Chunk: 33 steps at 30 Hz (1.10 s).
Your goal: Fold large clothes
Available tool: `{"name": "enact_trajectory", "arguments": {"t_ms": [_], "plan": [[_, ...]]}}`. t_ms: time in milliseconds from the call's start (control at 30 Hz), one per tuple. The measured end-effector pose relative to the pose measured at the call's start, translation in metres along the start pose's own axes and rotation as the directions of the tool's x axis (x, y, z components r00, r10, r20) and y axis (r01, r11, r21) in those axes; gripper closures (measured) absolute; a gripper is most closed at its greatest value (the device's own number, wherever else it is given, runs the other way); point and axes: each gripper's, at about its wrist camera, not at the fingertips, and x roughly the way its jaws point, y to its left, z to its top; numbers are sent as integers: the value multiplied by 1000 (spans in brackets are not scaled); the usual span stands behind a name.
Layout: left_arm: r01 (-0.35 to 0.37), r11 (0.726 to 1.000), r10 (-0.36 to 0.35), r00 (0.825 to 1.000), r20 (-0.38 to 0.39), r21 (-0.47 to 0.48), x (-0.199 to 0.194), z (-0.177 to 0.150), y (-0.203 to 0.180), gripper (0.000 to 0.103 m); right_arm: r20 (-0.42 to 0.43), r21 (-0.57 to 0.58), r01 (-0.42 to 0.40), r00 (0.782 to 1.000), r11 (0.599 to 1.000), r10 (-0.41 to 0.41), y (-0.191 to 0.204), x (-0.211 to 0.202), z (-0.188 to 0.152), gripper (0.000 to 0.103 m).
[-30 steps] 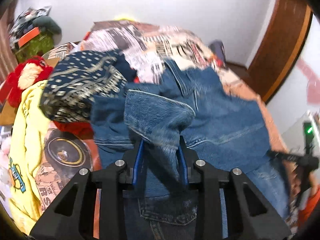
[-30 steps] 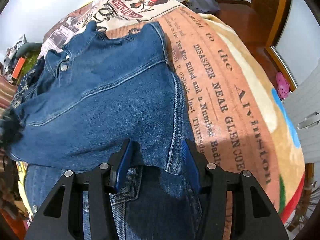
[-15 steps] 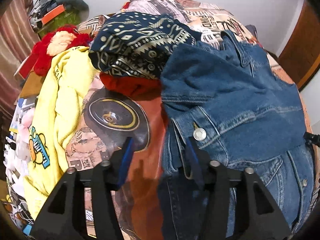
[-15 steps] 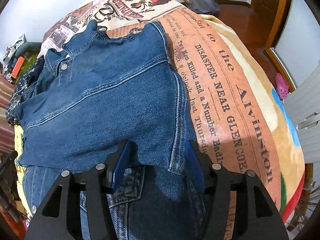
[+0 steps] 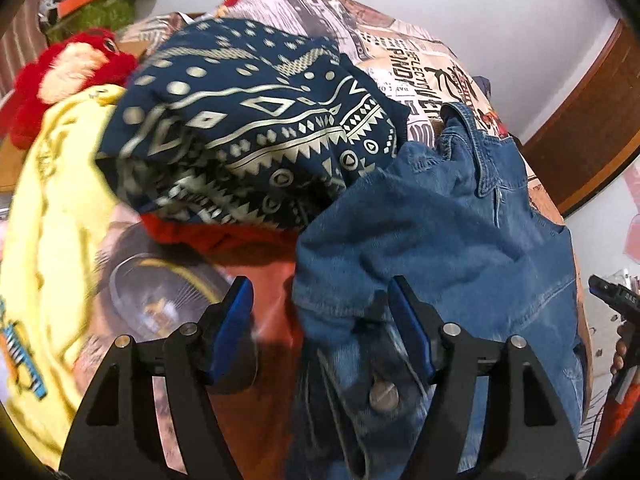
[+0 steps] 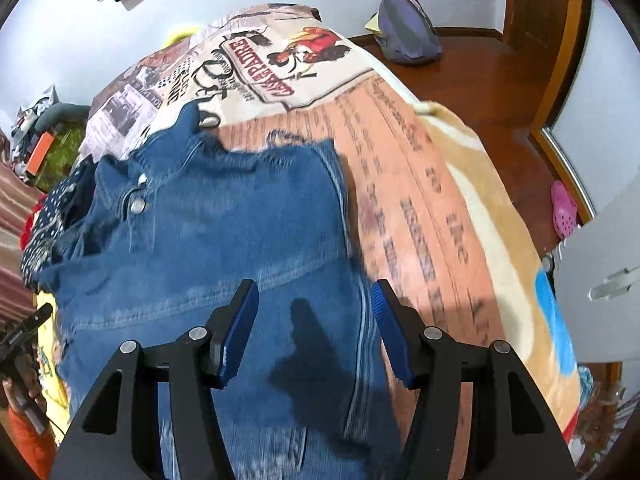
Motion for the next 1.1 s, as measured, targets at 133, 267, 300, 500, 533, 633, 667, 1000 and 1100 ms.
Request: {"name": "enact_trajectory", "arguments": {"t_ms": [133, 267, 300, 500, 533, 633, 667, 1000, 1100], "plan": [[88, 996, -88, 996, -7, -27, 19, 10, 6, 34, -18, 28, -32, 999, 999, 32, -7, 25, 21, 48], [175, 984, -174, 984, 31, -25, 29, 12, 4, 34, -55, 72, -59, 997, 996, 63, -17, 59, 38, 48], [178, 984, -177, 983, 40, -17, 29, 12, 3, 34, -60, 78, -65, 996, 995, 70, -17, 66, 41, 48], [142, 989, -145, 987, 74, 44, 24, 10, -11, 50, -73, 9, -80, 994, 997, 80, 5, 80, 42, 81], [130, 990, -134, 988, 76, 54, 22, 9, -13, 57, -73, -13, -70, 995, 997, 69, 9, 79, 40, 84], [57, 992, -69, 992, 110, 112, 5, 4, -28, 81, -32, -53, -66, 997, 996, 65, 14, 62, 37, 93], [27, 989, -46, 990, 130, 143, -4, 2, -37, 87, -11, -59, -73, 997, 996, 72, 15, 53, 37, 94], [-121, 943, 14, 945, 326, 310, -91, 15, -109, 96, 197, -107, -115, 971, 988, 135, 44, -51, 59, 96], [-106, 947, -4, 940, 341, 302, -105, 37, -117, 97, 231, -118, -132, 960, 984, 156, 52, -65, 74, 96]]}}
